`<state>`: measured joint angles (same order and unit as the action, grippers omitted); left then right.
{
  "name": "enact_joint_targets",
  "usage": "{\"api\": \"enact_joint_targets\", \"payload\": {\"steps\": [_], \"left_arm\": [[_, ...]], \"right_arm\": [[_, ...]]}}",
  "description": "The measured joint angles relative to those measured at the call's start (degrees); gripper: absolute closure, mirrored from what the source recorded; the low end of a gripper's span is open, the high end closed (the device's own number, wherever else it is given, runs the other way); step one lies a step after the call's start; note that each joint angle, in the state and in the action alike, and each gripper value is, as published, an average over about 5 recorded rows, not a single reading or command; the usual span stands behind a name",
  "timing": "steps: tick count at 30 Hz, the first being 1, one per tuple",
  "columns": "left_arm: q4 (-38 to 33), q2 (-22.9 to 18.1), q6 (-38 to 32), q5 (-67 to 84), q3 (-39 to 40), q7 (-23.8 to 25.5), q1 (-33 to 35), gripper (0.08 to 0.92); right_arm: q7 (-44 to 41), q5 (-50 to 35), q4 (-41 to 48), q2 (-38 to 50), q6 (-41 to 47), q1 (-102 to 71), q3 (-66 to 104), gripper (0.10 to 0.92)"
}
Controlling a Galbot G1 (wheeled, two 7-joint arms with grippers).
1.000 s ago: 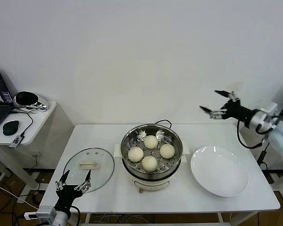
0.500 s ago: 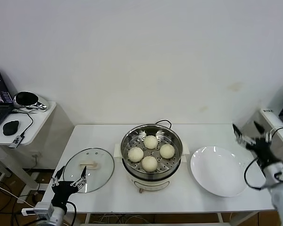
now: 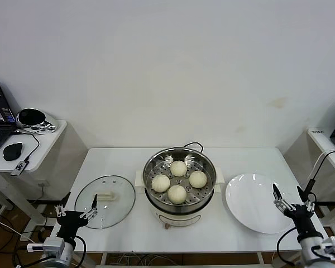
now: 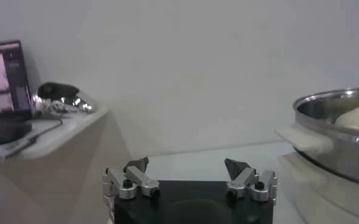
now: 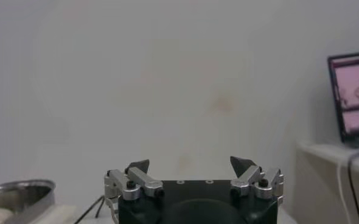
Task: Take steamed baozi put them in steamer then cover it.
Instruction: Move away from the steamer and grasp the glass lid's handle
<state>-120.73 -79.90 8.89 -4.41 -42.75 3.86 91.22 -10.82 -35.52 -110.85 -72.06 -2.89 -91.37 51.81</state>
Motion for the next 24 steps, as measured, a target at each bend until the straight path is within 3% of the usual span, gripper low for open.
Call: {"api": "enact_joint_targets", "payload": {"steps": [13, 24], "left_arm": [[5.96, 6.68, -8.82, -38.8, 0.85, -8.87, 0.36, 0.177], [12.16, 11.41, -12.87, -53.94, 3.32, -9.59, -2.54, 0.177]], "right_arm": [[0.16, 2.25, -0.6, -3.12, -0.7, -2.09, -1.15, 0.203], [0.04, 4.05, -0.38, -4.58, -1.11, -2.81, -1.78, 0.203]]}}
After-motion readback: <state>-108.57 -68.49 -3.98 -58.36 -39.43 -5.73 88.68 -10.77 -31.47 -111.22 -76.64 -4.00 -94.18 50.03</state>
